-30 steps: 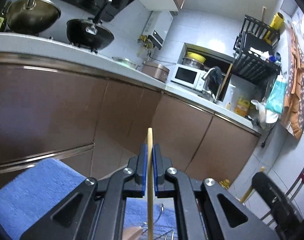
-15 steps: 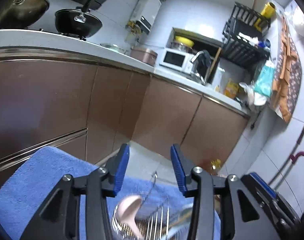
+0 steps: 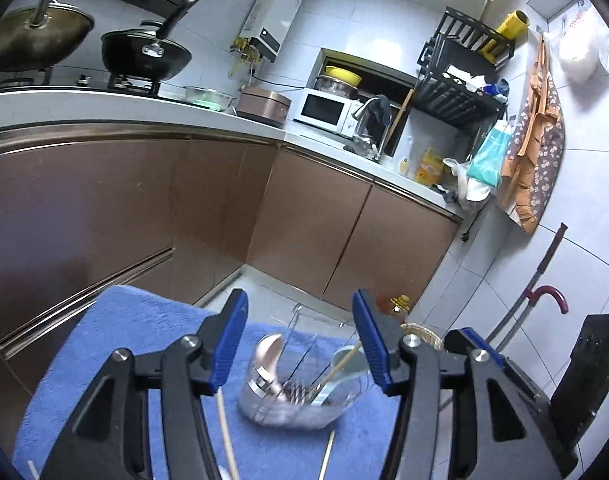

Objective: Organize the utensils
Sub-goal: 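Lower the chopstick into the wire holder with the left tool while the right tool releases its chopstick, then grasp another wooden chopstick with the left tool while the right tool grasps one too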

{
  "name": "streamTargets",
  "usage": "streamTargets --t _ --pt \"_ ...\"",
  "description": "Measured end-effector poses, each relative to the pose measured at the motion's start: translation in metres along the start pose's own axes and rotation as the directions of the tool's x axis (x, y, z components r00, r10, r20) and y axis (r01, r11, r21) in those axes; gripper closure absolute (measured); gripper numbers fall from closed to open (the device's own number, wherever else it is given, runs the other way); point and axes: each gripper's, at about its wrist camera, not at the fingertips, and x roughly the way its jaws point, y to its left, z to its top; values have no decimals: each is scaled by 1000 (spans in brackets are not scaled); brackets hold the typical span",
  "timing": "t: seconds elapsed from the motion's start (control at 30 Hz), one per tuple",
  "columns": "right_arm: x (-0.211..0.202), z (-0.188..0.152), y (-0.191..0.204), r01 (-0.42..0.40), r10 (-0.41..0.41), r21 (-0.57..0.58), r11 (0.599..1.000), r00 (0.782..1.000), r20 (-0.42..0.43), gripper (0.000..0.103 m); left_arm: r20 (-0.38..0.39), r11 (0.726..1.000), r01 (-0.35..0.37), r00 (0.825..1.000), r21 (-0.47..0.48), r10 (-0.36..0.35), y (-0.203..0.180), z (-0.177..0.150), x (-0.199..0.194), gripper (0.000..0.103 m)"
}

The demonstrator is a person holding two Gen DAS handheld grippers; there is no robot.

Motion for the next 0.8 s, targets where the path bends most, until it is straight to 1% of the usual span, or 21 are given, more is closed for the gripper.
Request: streamTargets --t 0.1,0.17,0.2,0.27,0.3,0.37,0.47,0.53,0.57,0.63,0.7,0.73,0.8 --pt "-18 -7 7 -26 26 -3 1000 999 -25 66 -41 996 -73 996 44 75 8 -8 -21 49" --pt "-30 -17 14 -58 58 -3 998 996 -65 66 -91 987 -120 987 108 130 13 -23 -33 49" --pt "-33 -20 17 -69 69 -6 998 994 -81 66 -105 984 -128 984 127 142 14 -28 -37 49" --pt "-42 -33 28 -95 90 -33 995 989 -121 66 -130 969 -167 973 181 192 19 -44 -49 49" --pt "-47 -39 35 -103 95 -49 993 986 -137 66 -131 958 -191 966 213 221 20 -52 -55 49" --pt "-55 -50 44 -130 119 -63 989 979 -165 66 -104 918 -282 941 279 321 26 -69 -72 49" --pt "-61 -66 57 -172 154 -64 983 965 -214 66 -98 885 -340 917 319 388 38 -88 -91 49" --pt "-65 -74 65 -187 165 -70 980 957 -238 66 -94 870 -376 901 319 424 51 -98 -106 49" --pt "-66 -77 68 -198 175 -71 978 953 -248 66 -105 870 -379 897 315 429 58 -102 -111 49" --pt "-67 -80 74 -219 193 -71 973 944 -269 66 -143 877 -383 889 290 436 78 -111 -125 49" --pt "-71 -84 80 -231 200 -84 969 938 -282 66 -180 882 -398 876 254 447 104 -119 -140 49" --pt "-73 -86 83 -242 207 -91 966 935 -289 66 -220 890 -404 867 212 446 124 -125 -151 49" --pt "-74 -88 89 -259 217 -103 960 927 -307 66 -276 902 -412 858 132 433 153 -129 -160 49"
